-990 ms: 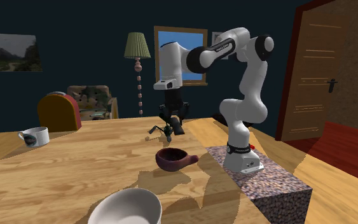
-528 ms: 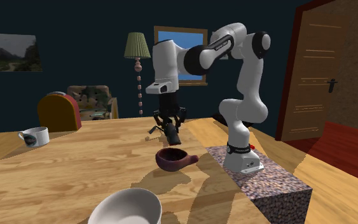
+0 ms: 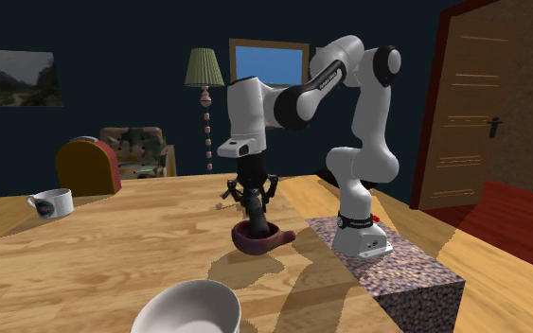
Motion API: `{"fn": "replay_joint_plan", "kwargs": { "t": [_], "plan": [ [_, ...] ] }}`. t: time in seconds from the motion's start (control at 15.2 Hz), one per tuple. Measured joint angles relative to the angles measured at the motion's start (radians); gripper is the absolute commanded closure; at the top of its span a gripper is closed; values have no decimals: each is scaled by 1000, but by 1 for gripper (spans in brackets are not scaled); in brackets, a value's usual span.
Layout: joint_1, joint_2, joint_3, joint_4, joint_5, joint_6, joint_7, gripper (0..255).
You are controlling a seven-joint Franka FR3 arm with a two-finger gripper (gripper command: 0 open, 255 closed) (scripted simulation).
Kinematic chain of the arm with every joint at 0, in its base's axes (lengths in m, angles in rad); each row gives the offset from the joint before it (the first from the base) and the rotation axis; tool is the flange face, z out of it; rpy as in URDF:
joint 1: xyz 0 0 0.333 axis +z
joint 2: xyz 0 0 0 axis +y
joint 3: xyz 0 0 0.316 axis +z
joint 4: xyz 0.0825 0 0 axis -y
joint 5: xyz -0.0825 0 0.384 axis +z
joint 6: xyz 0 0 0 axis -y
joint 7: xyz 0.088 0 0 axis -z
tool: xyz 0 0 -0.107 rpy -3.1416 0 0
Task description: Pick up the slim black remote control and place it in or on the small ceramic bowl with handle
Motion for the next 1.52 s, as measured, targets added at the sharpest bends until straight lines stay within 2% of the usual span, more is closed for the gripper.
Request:
{"fn": "replay_joint_plan", "kwargs": {
  "t": [0.26, 0.59, 0.66, 1.06, 1.32, 1.52],
  "plan": [
    [0, 18, -3, -26, 2, 44, -3, 255],
    [0, 20, -4, -29, 2, 50, -5, 255],
    [0, 20, -4, -29, 2, 50, -5, 0],
    [0, 20, -4, -29, 2, 50, -5, 0],
    [-3, -11, -2, 43, -2, -51, -6, 0],
    [-1, -19, 2, 61, -2, -78, 0, 0]
  ]
}}
